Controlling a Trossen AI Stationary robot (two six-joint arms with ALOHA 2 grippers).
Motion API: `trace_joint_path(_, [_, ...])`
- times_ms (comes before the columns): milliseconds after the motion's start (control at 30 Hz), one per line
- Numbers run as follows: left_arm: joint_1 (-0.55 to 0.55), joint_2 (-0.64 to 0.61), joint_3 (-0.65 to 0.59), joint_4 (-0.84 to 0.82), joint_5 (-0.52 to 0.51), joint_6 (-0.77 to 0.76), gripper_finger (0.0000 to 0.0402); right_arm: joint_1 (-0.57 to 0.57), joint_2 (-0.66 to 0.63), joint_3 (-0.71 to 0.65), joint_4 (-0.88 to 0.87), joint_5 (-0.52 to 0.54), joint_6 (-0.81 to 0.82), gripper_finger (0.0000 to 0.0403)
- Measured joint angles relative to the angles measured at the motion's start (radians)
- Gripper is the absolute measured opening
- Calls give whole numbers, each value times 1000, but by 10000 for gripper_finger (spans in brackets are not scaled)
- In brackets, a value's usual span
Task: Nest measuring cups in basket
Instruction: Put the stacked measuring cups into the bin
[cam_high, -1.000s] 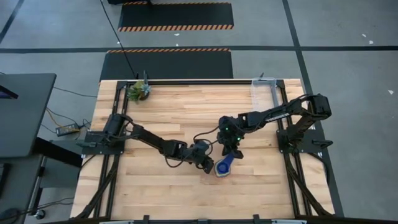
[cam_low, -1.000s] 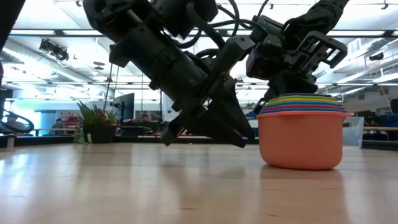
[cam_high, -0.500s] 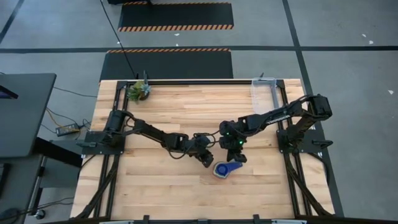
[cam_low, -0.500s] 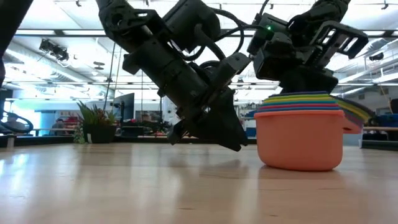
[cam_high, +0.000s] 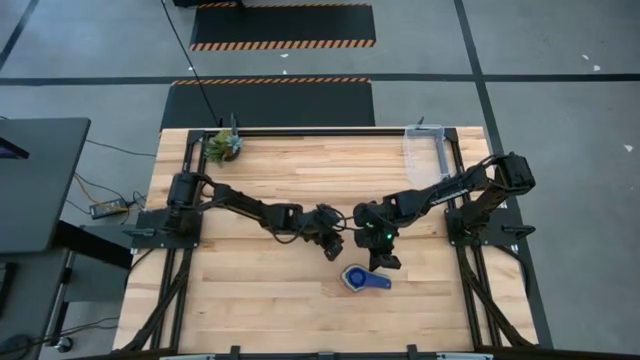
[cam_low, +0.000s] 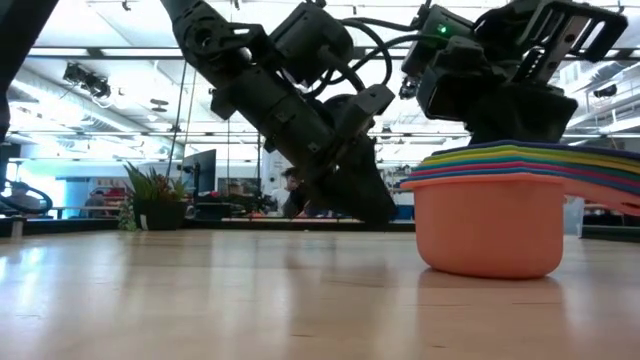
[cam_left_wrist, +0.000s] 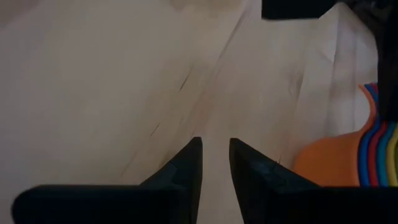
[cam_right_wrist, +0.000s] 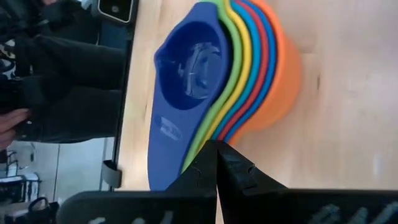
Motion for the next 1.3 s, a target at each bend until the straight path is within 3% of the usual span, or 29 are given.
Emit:
trace_joint_path(233, [-5,-41,0,-9,-1,31,87,18,-32,0,4,69,-45,1])
trace_joint_path(500, [-50,-178,0,-122,11,120,87,28,-235,0,-68,218,-149,1])
trace_joint_path(700, [-100,-330,0,-233,9,230,87,112,-389,0,-190,441,-254,1])
trace_joint_path(867, [-156,-434,1,-449,10,314,87,220,-459,-1,-278,612,-282,2])
trace_joint_path(1067, [-210,-522,-1,-767,-38,297,87,304,-465,-1,-267,689,-201,9])
trace_joint_path(1300, [-246,-621,0,-950,-39,350,87,294,-404,-1,-189,700,68,20])
